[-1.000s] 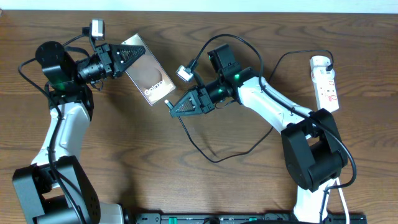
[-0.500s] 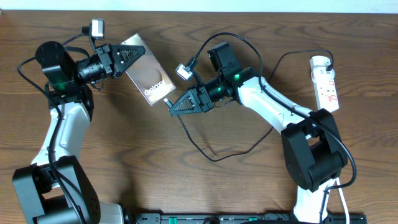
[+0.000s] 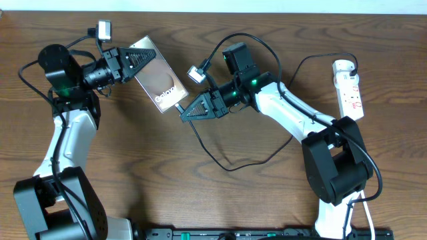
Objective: Plug charger to phone and switch on socket
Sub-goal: 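Push the plug into the phone's port with the right gripper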
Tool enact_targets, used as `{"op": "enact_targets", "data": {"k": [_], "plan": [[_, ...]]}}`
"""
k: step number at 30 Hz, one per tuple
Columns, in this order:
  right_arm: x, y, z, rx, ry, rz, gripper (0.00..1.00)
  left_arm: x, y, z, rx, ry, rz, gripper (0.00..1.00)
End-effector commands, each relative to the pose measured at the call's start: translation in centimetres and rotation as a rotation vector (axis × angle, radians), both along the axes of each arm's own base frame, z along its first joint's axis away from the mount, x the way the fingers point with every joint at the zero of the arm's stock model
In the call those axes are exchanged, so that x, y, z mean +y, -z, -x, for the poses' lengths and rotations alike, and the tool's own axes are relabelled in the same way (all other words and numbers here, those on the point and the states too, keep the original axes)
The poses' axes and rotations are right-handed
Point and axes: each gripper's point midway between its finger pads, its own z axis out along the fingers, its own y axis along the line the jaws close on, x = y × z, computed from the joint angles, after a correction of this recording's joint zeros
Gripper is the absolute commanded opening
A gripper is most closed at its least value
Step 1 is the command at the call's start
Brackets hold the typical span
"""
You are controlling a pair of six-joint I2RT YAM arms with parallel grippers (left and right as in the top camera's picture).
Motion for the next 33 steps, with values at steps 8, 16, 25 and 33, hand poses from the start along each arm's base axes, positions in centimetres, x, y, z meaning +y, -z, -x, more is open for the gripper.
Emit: {"op": "enact_targets", "data": {"k": [8,16,25,33], "plan": [[0.4,-0.6,0.9,0.014,-0.036,-0.016,0.01,0.0,-1.1,0.2,-0.068,-0.002,-0.024,0.07],[0.4,-0.6,1.0,0.014,-0.038,-0.016,0.01,0.0,-1.0,0.2,-0.079,-0.001,-0.029,0.07],[0.4,-0.6,1.0,0.015,-0.038,-0.016,0.01,1.1,-1.0,0.3,-0.075,-0.017,-0.028,0.07],[0.4,-0.7,0.9,0.007,-0.038,-0.021,0.01,1.1,-1.0,0.7,-0.058,0.010,-0.020,0.07]]}}
